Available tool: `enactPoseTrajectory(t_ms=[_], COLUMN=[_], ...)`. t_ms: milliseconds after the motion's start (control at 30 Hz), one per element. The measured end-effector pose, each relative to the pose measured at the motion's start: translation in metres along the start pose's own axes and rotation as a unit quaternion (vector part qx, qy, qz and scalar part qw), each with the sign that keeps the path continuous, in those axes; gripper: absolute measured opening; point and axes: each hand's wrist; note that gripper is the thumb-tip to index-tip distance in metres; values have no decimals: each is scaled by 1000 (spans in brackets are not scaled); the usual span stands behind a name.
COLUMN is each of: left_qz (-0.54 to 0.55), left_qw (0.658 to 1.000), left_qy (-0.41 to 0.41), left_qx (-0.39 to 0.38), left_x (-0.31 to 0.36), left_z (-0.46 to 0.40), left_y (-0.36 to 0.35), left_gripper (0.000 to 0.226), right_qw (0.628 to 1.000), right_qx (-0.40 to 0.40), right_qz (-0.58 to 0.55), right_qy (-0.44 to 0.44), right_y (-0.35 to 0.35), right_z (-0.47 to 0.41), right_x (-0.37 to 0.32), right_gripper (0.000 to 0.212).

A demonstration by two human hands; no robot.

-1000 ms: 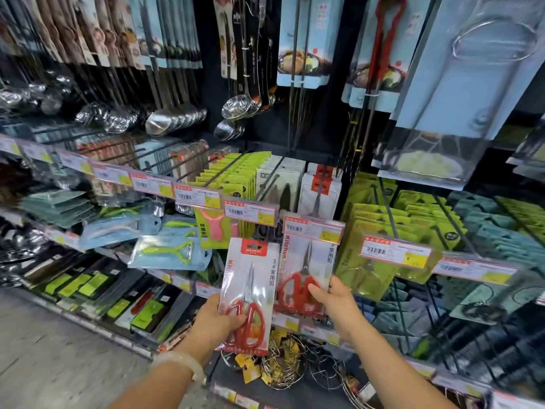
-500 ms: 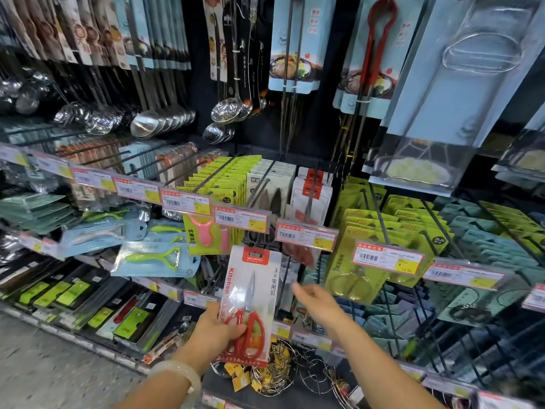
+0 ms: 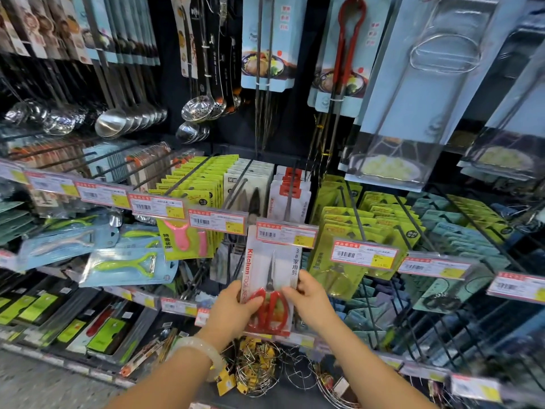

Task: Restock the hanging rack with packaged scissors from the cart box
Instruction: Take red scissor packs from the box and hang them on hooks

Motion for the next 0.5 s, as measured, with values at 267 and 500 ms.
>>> enactPoseTrajectory(t_ms=[267, 500], left_qz=[21, 14], left_qw=[1000, 999], left_qy=[-19, -42], left_qx=[-13, -2], left_x=[-8, 2], left_z=[-3, -15], left_y=[-2, 2], left_gripper=[25, 12], right_qw=[1000, 1000], right_qx=[5, 24], right_qz=[2, 15], right_qy=[6, -2], right_y=[0, 6], right_z=[4, -9], right_x=[9, 0], right_gripper=[21, 21])
Point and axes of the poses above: each hand's wrist, its own z-axis away from the middle knuckle, its own y-axis out of the back of the hand, x = y × z, and after that the axes turned 3 degrees about -x, right-handed
